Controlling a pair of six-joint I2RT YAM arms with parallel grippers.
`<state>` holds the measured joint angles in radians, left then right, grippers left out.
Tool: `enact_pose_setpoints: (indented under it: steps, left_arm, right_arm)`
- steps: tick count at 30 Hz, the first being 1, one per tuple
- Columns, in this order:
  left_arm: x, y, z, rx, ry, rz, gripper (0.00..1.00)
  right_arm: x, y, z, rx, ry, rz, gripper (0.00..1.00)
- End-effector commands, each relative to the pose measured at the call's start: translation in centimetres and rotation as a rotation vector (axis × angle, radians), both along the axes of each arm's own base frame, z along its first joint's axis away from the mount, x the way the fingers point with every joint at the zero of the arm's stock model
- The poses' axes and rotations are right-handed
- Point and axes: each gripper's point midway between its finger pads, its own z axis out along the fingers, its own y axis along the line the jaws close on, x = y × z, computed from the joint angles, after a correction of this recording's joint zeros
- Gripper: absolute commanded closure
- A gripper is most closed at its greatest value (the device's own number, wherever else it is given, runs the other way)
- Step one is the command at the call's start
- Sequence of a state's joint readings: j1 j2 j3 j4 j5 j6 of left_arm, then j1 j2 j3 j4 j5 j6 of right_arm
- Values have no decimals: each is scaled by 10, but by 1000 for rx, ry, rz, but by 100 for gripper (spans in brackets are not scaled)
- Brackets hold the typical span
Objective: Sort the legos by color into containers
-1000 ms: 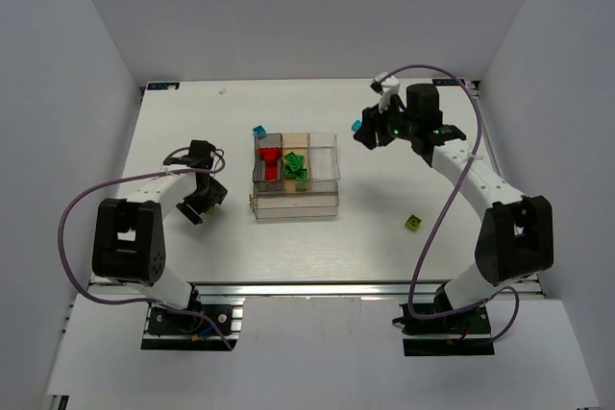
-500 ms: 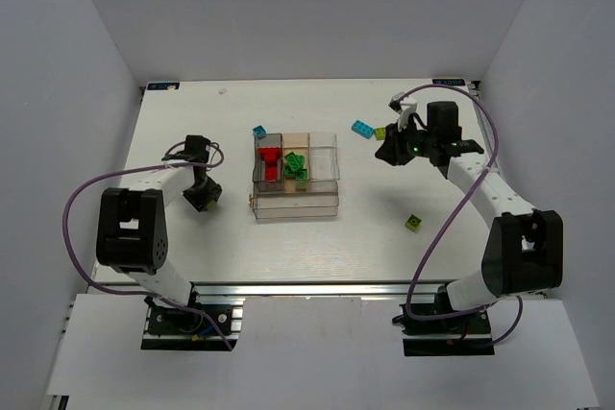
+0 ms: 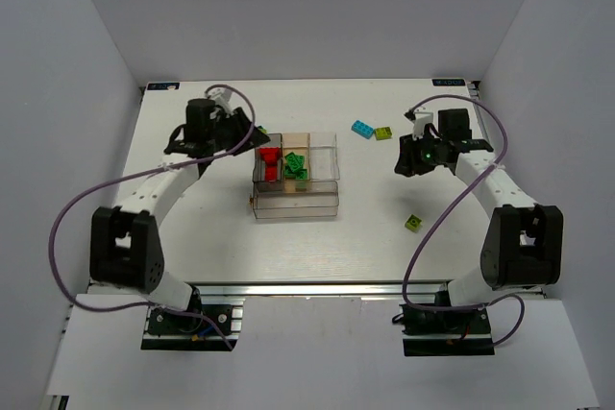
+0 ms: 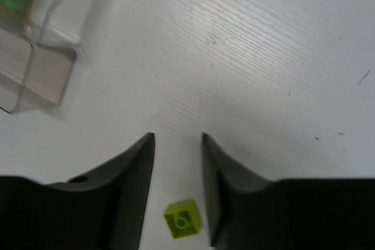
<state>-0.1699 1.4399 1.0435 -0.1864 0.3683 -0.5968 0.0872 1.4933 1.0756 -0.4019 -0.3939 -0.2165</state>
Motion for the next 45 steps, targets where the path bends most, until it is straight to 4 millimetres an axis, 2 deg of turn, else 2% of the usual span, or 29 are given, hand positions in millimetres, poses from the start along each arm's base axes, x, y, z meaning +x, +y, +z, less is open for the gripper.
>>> enact_pose_setpoints:
  steps: [1, 2, 3, 4, 5, 6, 7, 8, 9, 10, 12, 13, 14, 15, 17, 20, 22, 25, 29, 30, 31, 32, 33, 35, 36, 37, 38, 41, 45]
  left_arm:
    - [-5, -70, 6, -93, -22, -329, 91]
    - [-3, -80, 5, -84, -17, -360, 90]
    - [6, -101, 6, -69, -17, -407, 90]
    - [6, -107, -4, -28, 19, -425, 89]
    - [9, -115, -6, -8, 26, -442, 88]
    - [15, -131, 9, 7, -10, -468, 87]
    - [16, -137, -11, 43, 42, -481, 86]
    - [22, -140, -14, 71, 44, -473, 85]
    - [29, -147, -5, 86, 18, -474, 84]
    - [27, -155, -20, 109, 55, -487, 80]
    - [37, -159, -20, 139, 48, -468, 75]
    - [34, -164, -34, 160, 87, -477, 71]
    - [31, -168, -39, 178, 100, -480, 65]
    - [35, -165, -45, 204, 111, -458, 60]
    - [31, -168, -57, 242, 149, -450, 48]
    - [30, -162, -67, 292, 170, -423, 42]
    - [30, -160, -68, 307, 175, -415, 34]
    - [32, -160, -67, 312, 177, -417, 31]
    - [33, -165, -44, 271, 126, -413, 36]
    - [34, -166, -26, 248, 84, -405, 38]
    - [33, -165, -17, 239, 66, -393, 42]
    - [27, -161, -19, 233, 80, -378, 44]
    - [25, -159, 6, 209, 21, -361, 45]
    - [22, -148, 19, 184, -2, -314, 45]
    - [18, -138, 11, 188, 7, -290, 45]
    - [9, -131, 35, 172, -42, -271, 42]
    - [9, -122, 37, 192, -58, -229, 40]
    - [-9, -100, 46, 218, -73, -170, 36]
    - [-31, -78, 44, 234, -59, -114, 32]
  right_arm:
    - [-4, -12, -10, -38, 75, -23, 51]
    - [-6, -11, -11, -43, 84, -10, 45]
    - [-9, -12, -14, -48, 114, -3, 37]
    - [-10, -14, -14, -43, 121, 6, 34]
    - [-11, -14, -16, -49, 123, 20, 32]
    - [-12, -14, -15, -48, 124, 28, 31]
    - [-15, -15, -16, -43, 134, 35, 30]
    - [-16, -16, -16, -43, 136, 38, 30]
    - [-17, -17, -16, -46, 138, 43, 30]
    - [-19, -19, -17, -48, 143, 42, 30]
    - [-20, -22, -20, -57, 147, 46, 29]
    - [-22, -23, -21, -61, 154, 47, 28]
    - [-22, -26, -22, -64, 158, 46, 27]
    - [-23, -26, -23, -69, 162, 52, 25]
    - [-24, -30, -23, -93, 153, 74, 20]
    - [-25, -36, -24, -137, 134, 115, 17]
    - [-24, -40, -24, -162, 120, 147, 14]
    - [-27, -41, -25, -178, 123, 193, 12]
    - [-39, -43, -34, -226, 137, 343, 11]
    - [-48, -44, -40, -240, 166, 369, 11]
    - [-52, -45, -46, -249, 179, 392, 11]
    - [-59, -50, -54, -277, 196, 424, 11]
    - [-64, -52, -59, -288, 211, 436, 11]
    - [-75, -51, -68, -296, 240, 479, 11]
    - [-82, -50, -72, -289, 261, 487, 12]
    - [-90, -49, -74, -277, 282, 500, 12]
    - [-94, -46, -74, -265, 287, 514, 13]
    - [-110, -42, -81, -261, 327, 536, 14]
    - [-124, -40, -93, -275, 359, 550, 18]
